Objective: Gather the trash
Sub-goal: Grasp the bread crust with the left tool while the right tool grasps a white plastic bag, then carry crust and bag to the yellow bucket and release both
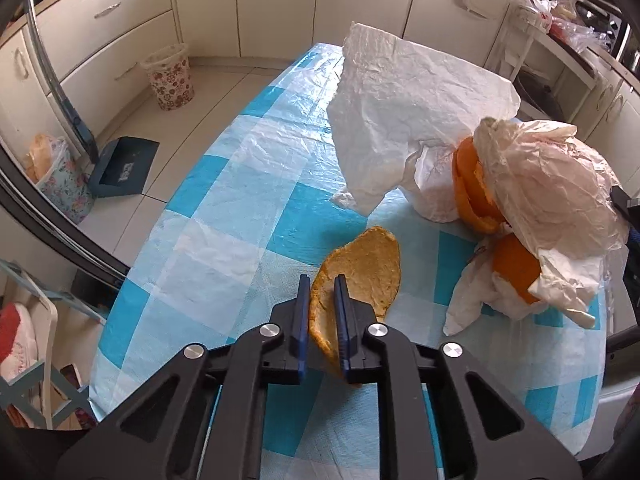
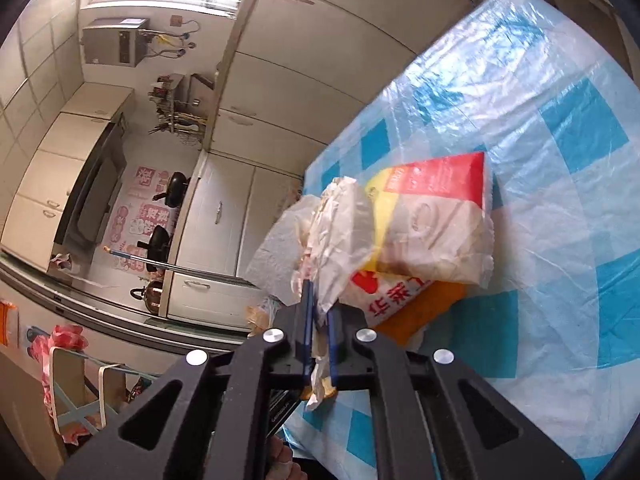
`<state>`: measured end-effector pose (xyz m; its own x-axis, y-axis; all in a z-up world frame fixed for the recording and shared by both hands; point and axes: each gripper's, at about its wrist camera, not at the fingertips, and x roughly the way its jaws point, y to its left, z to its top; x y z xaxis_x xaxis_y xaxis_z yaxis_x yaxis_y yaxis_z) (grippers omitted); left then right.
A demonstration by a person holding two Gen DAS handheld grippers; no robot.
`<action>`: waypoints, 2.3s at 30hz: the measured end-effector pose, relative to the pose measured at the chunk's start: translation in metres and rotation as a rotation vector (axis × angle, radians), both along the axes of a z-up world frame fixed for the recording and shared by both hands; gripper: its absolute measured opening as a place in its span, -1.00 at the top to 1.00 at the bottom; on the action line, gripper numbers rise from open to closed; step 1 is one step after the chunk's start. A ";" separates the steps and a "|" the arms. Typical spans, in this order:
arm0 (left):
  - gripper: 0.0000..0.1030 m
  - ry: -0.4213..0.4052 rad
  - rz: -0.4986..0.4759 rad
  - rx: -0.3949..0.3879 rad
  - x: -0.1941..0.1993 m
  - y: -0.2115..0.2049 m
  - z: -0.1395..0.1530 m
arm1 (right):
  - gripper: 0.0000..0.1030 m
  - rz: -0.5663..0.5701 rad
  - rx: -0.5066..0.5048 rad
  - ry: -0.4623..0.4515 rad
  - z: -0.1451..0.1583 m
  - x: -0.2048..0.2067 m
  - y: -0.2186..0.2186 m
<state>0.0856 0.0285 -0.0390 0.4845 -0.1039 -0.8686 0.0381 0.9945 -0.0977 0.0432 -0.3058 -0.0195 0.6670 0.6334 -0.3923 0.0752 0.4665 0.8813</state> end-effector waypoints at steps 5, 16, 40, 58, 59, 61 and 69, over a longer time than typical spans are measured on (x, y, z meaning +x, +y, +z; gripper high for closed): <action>0.85 -0.010 0.010 -0.061 -0.003 0.008 0.004 | 0.91 0.019 -0.033 -0.180 0.035 -0.005 0.005; 0.86 -0.088 -0.022 -0.108 -0.011 0.005 0.022 | 0.91 0.007 -0.015 -0.346 0.064 -0.030 -0.029; 0.86 -0.180 -0.216 -0.222 -0.043 -0.050 0.057 | 0.91 -0.240 -0.122 -0.369 0.073 -0.129 -0.145; 0.86 -0.069 -0.535 -0.243 -0.098 -0.252 0.045 | 0.18 -0.499 -0.070 0.328 -0.083 -0.149 -0.250; 0.86 -0.057 -0.548 -0.238 -0.100 -0.266 0.041 | -0.09 -0.517 -0.064 0.348 -0.087 -0.152 -0.253; 0.86 -0.033 -0.565 -0.224 -0.103 -0.289 0.032 | -0.10 -0.537 -0.047 0.363 -0.087 -0.156 -0.258; 0.86 0.034 -0.606 -0.153 -0.106 -0.350 -0.001 | -0.26 -0.562 -0.057 0.211 -0.047 -0.166 -0.261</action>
